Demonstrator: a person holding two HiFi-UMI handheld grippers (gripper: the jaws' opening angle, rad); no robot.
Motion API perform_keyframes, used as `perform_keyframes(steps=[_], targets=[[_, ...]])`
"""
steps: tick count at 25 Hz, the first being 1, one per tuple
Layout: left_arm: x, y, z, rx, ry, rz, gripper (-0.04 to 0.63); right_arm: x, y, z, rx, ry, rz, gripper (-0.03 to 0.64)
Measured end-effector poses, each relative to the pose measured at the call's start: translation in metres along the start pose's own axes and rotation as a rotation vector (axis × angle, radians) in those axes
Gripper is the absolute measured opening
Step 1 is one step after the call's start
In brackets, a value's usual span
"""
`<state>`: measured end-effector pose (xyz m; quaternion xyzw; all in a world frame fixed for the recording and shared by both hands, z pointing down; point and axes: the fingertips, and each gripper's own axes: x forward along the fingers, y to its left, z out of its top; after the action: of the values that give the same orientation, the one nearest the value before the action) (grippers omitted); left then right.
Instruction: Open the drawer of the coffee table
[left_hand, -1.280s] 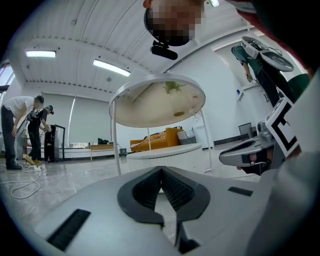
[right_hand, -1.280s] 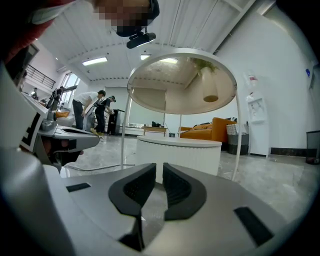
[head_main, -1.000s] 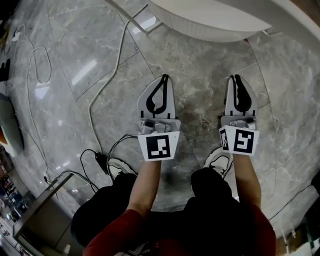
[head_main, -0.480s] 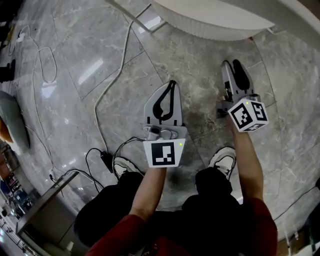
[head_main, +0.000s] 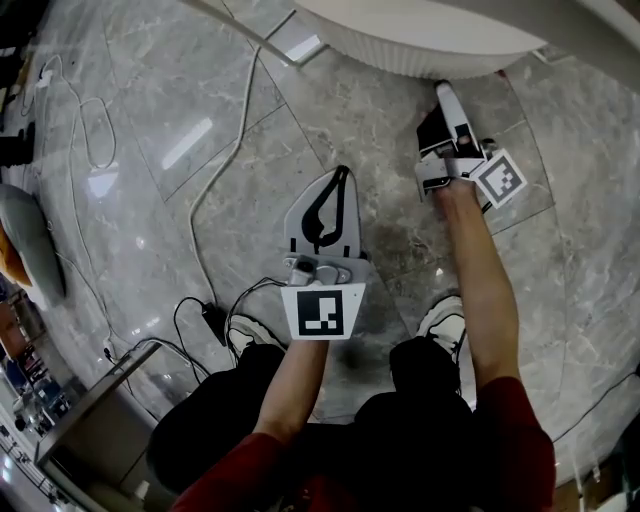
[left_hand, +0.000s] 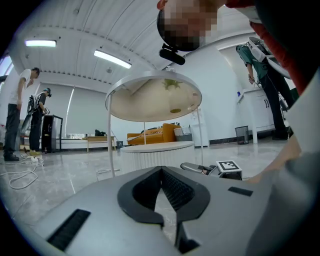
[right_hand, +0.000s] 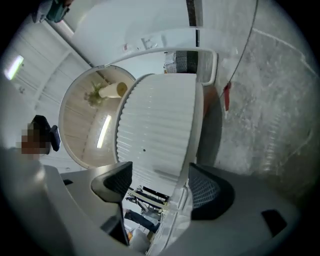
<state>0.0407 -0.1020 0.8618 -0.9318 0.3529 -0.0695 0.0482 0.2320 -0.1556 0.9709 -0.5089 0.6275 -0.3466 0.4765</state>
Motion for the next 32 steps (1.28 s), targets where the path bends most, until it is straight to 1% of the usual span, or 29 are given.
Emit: perform_keyframes(steps=[4,9,13,16,20,25,29,32], targets=[[0.0,-0.003,-0.004,-0.004,0.012,0.003,0.014,0.011,-0.003,0.002,0.027,-0.045,0.029,0.327],[0.001,-0.006,-0.006,-0.006,0.013,0.003,0.014,0.012,-0.007,0.007,0.076,-0.093,0.01,0.325],[0.001,-0.005,-0.01,-0.013,0.012,0.01,0.014,0.011,-0.007,0.008,0.141,-0.109,0.007,0.327],[0.002,-0.003,-0.011,-0.039,0.009,0.028,0.014,0.008,-0.007,0.009,0.187,-0.138,0.027,0.325],[-0.001,-0.005,-0.01,-0.042,0.007,0.029,0.014,0.006,-0.004,0.01,0.161,-0.127,0.042,0.325],[-0.004,0.0,-0.017,-0.049,0.019,0.04,0.014,-0.004,0.0,0.005,0.159,-0.114,0.038,0.325],[-0.005,0.004,-0.02,-0.052,0.02,0.051,0.014,-0.025,0.009,-0.004,0.169,-0.094,0.032,0.325],[-0.006,0.006,-0.02,-0.049,0.014,0.056,0.014,-0.051,0.019,-0.014,0.158,-0.059,0.014,0.324]])
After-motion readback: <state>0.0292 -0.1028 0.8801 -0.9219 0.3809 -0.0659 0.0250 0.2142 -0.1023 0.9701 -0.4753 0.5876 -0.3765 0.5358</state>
